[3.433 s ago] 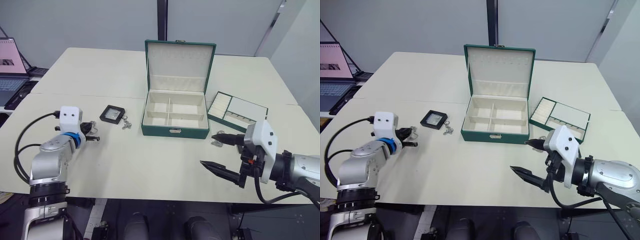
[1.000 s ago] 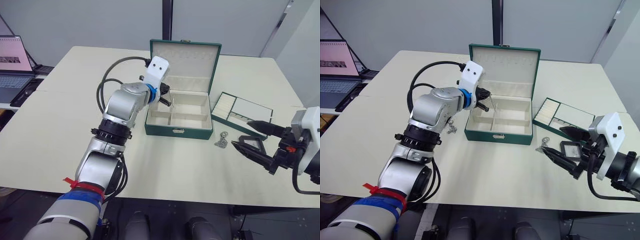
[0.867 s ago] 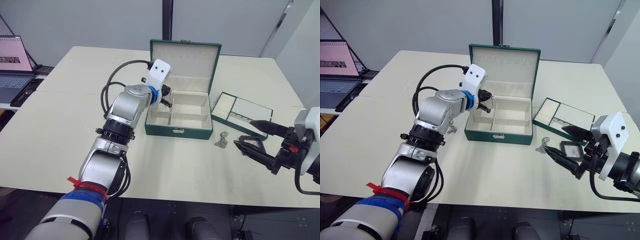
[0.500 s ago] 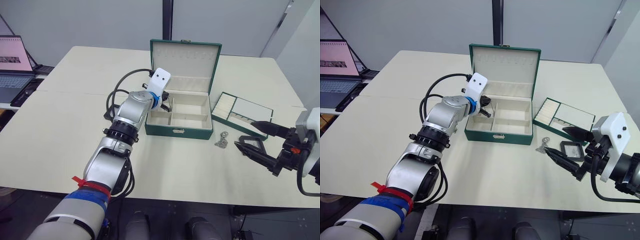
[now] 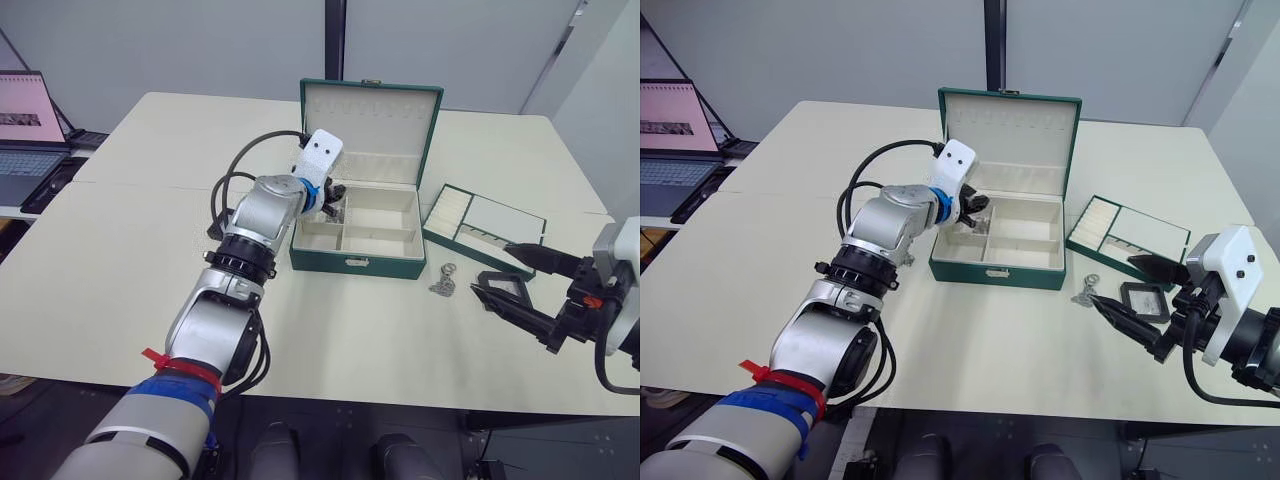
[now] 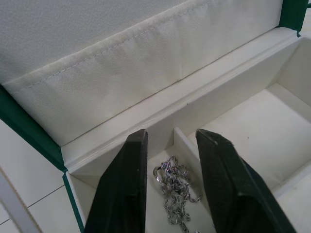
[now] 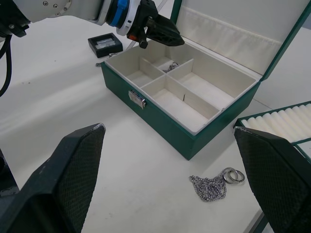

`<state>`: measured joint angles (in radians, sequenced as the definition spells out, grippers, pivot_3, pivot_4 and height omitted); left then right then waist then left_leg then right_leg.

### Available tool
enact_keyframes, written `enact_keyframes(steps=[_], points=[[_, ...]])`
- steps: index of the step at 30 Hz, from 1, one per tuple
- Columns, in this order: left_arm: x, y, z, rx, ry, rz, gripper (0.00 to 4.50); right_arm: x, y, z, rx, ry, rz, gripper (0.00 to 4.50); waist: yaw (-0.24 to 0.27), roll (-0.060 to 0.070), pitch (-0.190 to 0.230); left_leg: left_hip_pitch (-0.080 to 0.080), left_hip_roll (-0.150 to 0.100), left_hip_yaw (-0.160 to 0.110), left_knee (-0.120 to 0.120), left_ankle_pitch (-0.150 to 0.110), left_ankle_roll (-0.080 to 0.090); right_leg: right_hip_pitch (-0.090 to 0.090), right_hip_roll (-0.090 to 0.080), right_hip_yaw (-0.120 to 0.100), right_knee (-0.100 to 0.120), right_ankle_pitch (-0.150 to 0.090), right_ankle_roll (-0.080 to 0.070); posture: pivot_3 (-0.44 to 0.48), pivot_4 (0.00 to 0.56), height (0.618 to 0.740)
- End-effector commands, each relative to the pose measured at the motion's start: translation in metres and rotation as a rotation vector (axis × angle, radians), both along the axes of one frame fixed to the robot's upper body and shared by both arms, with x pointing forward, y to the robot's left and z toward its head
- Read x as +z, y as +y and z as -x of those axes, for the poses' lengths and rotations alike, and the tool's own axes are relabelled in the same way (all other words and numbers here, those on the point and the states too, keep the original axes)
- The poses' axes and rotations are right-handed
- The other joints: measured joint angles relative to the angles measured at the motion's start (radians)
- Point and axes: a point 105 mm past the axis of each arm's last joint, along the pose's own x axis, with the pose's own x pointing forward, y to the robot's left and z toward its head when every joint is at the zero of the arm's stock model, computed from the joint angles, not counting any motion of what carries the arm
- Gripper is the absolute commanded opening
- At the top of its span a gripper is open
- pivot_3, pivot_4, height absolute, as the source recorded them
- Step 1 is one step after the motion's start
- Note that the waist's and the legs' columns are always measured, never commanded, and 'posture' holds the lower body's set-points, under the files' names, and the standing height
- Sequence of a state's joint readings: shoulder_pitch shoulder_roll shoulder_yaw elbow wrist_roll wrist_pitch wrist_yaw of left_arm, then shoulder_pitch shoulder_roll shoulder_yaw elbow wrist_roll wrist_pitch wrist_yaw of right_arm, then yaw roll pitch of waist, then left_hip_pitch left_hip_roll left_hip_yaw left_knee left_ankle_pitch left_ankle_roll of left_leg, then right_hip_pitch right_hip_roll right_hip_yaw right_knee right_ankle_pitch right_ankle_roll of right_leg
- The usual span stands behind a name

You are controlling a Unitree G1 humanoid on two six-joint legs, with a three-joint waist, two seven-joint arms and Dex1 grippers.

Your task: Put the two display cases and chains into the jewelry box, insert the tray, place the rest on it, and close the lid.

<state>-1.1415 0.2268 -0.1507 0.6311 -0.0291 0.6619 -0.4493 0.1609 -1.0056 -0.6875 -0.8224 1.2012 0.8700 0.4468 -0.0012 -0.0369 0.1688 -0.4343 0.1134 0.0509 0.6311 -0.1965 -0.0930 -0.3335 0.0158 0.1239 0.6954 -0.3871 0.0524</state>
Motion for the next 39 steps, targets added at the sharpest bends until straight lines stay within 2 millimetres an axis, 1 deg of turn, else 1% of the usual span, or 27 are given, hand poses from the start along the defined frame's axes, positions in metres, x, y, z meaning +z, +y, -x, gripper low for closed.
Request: enact_keyframes(steps=[1,2,5,6,8,10,12,13,15,18,19,20,22,23,24,27,28,30,31,33,36,39], points=[[0.028,-0.007,0.002,-0.019,-0.085,0.030,3.00,0.008,0.003,0.001,0.013,-0.050,0.019,4.50,0.000,0.000,0.000,0.000,0.000,0.000,0.000,0.000,0.000,0.000,0.000,0.000,0.000,0.000,0.000,0.000,0.150,0.740],[0.031,-0.009,0.005,-0.036,-0.086,0.047,3.26,0.008,0.003,0.001,0.014,-0.051,0.020,4.50,0.000,0.000,0.000,0.000,0.000,0.000,0.000,0.000,0.000,0.000,0.000,0.000,0.000,0.000,0.000,0.000,0.150,0.740],[0.040,-0.014,0.016,-0.121,-0.080,0.113,3.26,0.008,0.004,0.000,0.016,-0.053,0.023,4.50,0.000,0.000,0.000,0.000,0.000,0.000,0.000,0.000,0.000,0.000,0.000,0.000,0.000,0.000,0.000,0.000,0.150,0.740],[0.042,-0.012,0.021,-0.149,-0.072,0.131,3.26,0.009,0.004,0.000,0.018,-0.054,0.024,4.50,-0.001,0.000,0.000,0.000,0.000,0.000,0.000,0.000,0.000,0.000,0.000,0.000,0.000,0.000,0.000,0.000,0.150,0.740],[0.047,-0.006,0.036,-0.228,-0.077,0.154,3.26,0.009,0.005,0.000,0.026,-0.054,0.024,4.50,-0.005,0.001,0.000,0.000,0.000,0.000,0.000,0.000,0.000,0.000,0.000,0.000,0.000,0.000,0.000,0.000,0.150,0.740],[0.045,0.005,0.056,-0.333,-0.093,0.154,3.26,0.007,0.009,0.002,0.044,-0.044,0.011,4.50,-0.012,0.002,-0.001,0.001,0.001,0.000,-0.001,0.000,0.000,0.000,0.001,0.000,0.001,0.000,0.000,0.000,0.150,0.740],[0.043,0.020,0.072,-0.385,-0.115,0.173,3.26,0.000,0.015,0.004,0.058,-0.026,-0.011,4.50,-0.016,0.002,-0.001,0.001,0.002,0.000,-0.001,0.000,0.000,0.000,0.001,0.000,0.001,0.000,0.000,0.000,0.150,0.740],[0.042,0.025,0.076,-0.391,-0.116,0.182,3.26,-0.002,0.017,0.004,0.061,-0.020,-0.017,4.50,-0.017,0.002,-0.001,0.001,0.002,0.000,-0.001,0.000,0.000,0.000,0.001,0.000,0.001,0.000,0.000,0.000,0.150,0.740],[0.034,0.041,0.092,-0.421,-0.080,0.194,3.26,-0.011,0.020,0.004,0.065,0.005,-0.036,4.50,-0.015,0.002,-0.001,0.001,0.002,0.000,0.000,0.000,0.000,0.000,0.001,-0.001,0.001,0.000,0.000,0.000,0.150,0.740],[0.018,0.064,0.115,-0.452,-0.047,0.168,3.26,-0.026,0.023,0.006,0.063,0.049,-0.049,4.50,-0.016,0.002,-0.001,0.001,0.002,0.000,0.001,0.000,0.000,0.001,0.000,-0.001,0.001,0.000,0.000,0.000,0.150,0.740],[0.013,0.070,0.122,-0.456,-0.035,0.162,3.61,-0.030,0.022,0.007,0.062,0.061,-0.044,4.50,-0.016,0.003,-0.001,0.001,0.002,0.000,0.001,0.000,0.000,0.001,0.000,-0.001,0.001,0.000,0.000,0.000,0.150,0.740],[0.009,0.075,0.128,-0.463,-0.023,0.153,3.80,-0.034,0.022,0.008,0.063,0.069,-0.040,4.50,-0.015,0.003,-0.001,0.001,0.002,0.000,0.001,0.000,0.000,0.001,0.000,-0.001,0.001,0.000,0.000,0.000,0.150,0.740],[0.004,0.090,0.140,-0.451,-0.020,0.173,4.40,-0.042,0.022,0.011,0.056,0.094,-0.040,4.50,-0.014,0.002,-0.001,0.001,0.002,-0.001,0.001,0.000,0.000,0.001,0.000,-0.001,0.001,0.000,0.000,0.000,0.150,0.740],[0.001,0.100,0.144,-0.421,-0.022,0.182,4.46,-0.047,0.022,0.014,0.056,0.112,-0.038,4.50,-0.013,0.002,-0.001,0.001,0.002,-0.001,0.001,0.000,0.000,0.001,0.000,-0.001,0.000,0.000,0.000,0.000,0.150,0.740],[-0.002,0.108,0.149,-0.398,-0.028,0.175,4.46,-0.051,0.022,0.017,0.056,0.129,-0.036,4.50,-0.013,0.002,-0.001,0.001,0.002,-0.001,0.001,0.000,0.000,0.001,0.000,-0.002,0.000,0.000,0.000,0.000,0.150,0.740],[-0.015,0.127,0.178,-0.434,0.051,0.193,4.46,-0.066,0.023,0.027,0.054,0.180,-0.029,4.50,-0.014,0.002,-0.001,0.001,0.002,-0.001,0.000,0.000,0.000,0.000,0.000,-0.002,0.000,0.000,0.000,0.000,0.150,0.740],[-0.018,0.132,0.185,-0.438,0.073,0.202,4.46,-0.069,0.023,0.030,0.053,0.189,-0.032,4.50,-0.017,0.003,-0.001,0.001,0.002,-0.001,0.000,0.000,0.000,0.001,0.000,-0.002,0.000,0.000,0.000,0.000,0.150,0.740],[-0.022,0.143,0.197,-0.442,0.074,0.198,4.46,-0.074,0.023,0.035,0.052,0.211,-0.037,4.50,-0.019,0.003,-0.001,0.001,0.003,-0.001,0.000,0.000,0.000,0.001,0.000,-0.002,0.001,0.000,0.000,0.000,0.150,0.740],[-0.026,0.154,0.204,-0.433,0.074,0.181,4.46,-0.077,0.023,0.039,0.053,0.226,-0.044,4.50,-0.022,0.003,-0.001,0.002,0.002,-0.001,0.000,0.000,0.000,0.001,0.000,-0.002,0.001,0.000,0.000,0.000,0.150,0.740],[-0.030,0.167,0.214,-0.428,0.089,0.170,4.46,-0.080,0.023,0.044,0.053,0.243,-0.054,4.50,-0.025,0.003,-0.002,0.002,0.002,-0.002,0.000,0.000,0.000,0.001,0.000,-0.002,0.001,0.000,0.000,0.000,0.150,0.740],[-0.035,0.181,0.222,-0.419,0.102,0.152,4.46,-0.082,0.024,0.050,0.058,0.258,-0.067,4.50,-0.026,0.002,-0.002,0.002,0.002,-0.002,0.000,-0.002,0.003,0.001,0.000,-0.003,0.000,0.000,0.000,0.000,0.150,0.740],[-0.038,0.182,0.223,-0.416,0.098,0.138,4.46,-0.083,0.026,0.050,0.068,0.258,-0.082,4.50,-0.025,0.002,-0.002,0.002,0.002,-0.002,0.000,-0.002,0.004,0.001,0.000,-0.003,0.000,0.000,0.000,0.000,0.150,0.740]])
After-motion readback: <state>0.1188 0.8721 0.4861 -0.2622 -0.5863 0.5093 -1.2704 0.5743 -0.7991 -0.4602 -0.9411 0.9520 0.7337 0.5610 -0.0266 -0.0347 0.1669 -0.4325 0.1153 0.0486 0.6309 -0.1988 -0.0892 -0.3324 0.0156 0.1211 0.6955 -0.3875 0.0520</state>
